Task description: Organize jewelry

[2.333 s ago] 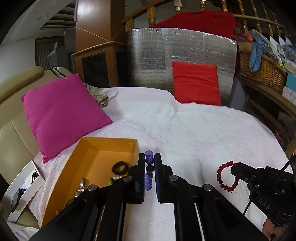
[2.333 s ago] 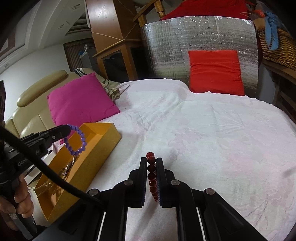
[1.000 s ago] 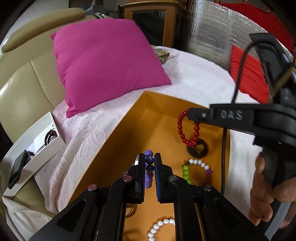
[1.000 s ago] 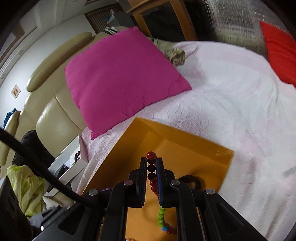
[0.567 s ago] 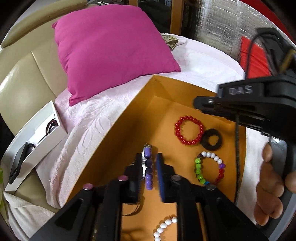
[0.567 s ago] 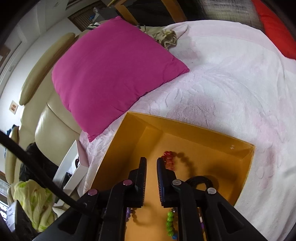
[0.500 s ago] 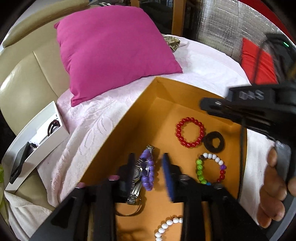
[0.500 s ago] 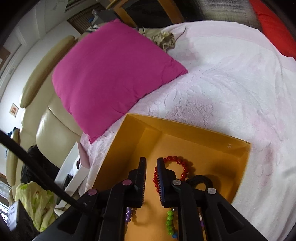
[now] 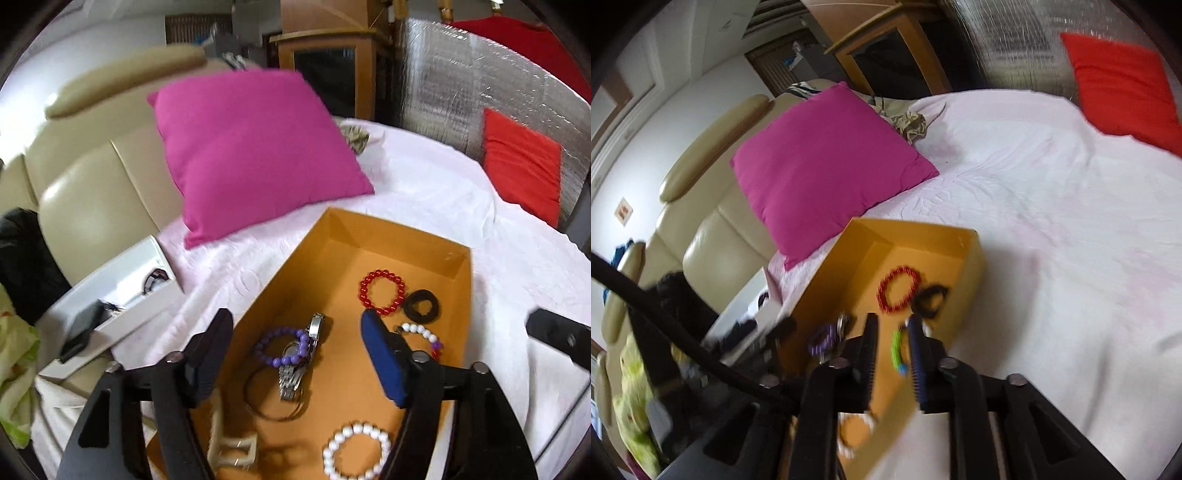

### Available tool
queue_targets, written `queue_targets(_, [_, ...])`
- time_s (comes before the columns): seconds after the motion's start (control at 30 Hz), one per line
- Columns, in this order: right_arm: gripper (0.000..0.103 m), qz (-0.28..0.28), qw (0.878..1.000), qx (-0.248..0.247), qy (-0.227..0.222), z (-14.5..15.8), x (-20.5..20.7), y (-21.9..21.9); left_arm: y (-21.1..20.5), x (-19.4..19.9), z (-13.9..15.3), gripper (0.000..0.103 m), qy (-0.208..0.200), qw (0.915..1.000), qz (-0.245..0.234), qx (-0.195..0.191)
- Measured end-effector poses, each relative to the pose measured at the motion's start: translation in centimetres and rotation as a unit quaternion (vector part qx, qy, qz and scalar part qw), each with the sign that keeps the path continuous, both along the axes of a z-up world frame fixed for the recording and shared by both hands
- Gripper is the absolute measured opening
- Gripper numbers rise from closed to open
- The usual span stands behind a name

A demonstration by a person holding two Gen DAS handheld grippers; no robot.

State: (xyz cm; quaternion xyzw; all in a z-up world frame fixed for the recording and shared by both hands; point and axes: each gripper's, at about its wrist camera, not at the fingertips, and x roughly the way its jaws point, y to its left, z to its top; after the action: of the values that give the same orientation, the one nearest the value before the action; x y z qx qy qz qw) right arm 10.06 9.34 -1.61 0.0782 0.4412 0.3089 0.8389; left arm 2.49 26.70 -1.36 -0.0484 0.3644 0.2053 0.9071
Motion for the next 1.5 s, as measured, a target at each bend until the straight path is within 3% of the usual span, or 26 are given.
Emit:
queue_targets(0.03, [0.035,0.003,1.000,-0.007,-0.008,0.4,-1.1,-0.5,-0.5,-1.0,0.5,0.079,-0.005,0.9999,-0.001,0.009])
queue_targets(0.1, [0.058,0.011,0.999,-0.023,-0.030,1.5,-3.9,-1.6,-1.5,-3.3,1.6,0.080,-0.013,0.9993,-0.007,0.033])
queue_targets(0.13, [0.059,0.014,0.999,-0.028,-0.038,1.9,-5.1,-2.1,-1.9,-4.4,2.2,0.080,-0.016,0.9987,-0.009,0.047])
queue_targets(0.23, [0.059,0.024,0.997,-0.038,-0.063,3.2,-8.9,-3.8,-2.7,-8.0,4.7,0.081,-0.035,0.9958,-0.006,0.084])
queue_targets(0.33, [0.059,0.027,0.996,-0.028,-0.080,4.5,-12.1,-5.1,-3.2,-11.7,7.1,0.089,-0.056,0.9931,-0.007,0.102])
queue_targets(0.5, [0.062,0.030,0.992,-0.012,-0.119,7.5,-17.8,-6.0,-3.6,-16.9,10.1,0.092,-0.075,0.9877,0.005,0.137])
queue_targets(0.67, [0.064,0.018,0.990,-0.005,-0.143,10.0,-22.7,-6.3,-4.3,-20.4,11.9,0.095,-0.086,0.9860,0.001,0.143])
queue_targets(0.97, [0.065,-0.013,0.989,-0.024,-0.142,10.7,-28.1,-6.9,-4.9,-24.7,13.0,0.095,-0.080,0.9875,0.002,0.136])
queue_targets(1.5, [0.066,-0.013,0.988,-0.041,-0.151,10.6,-31.8,-5.3,-3.9,-28.3,12.9,0.095,-0.075,0.9856,0.019,0.150])
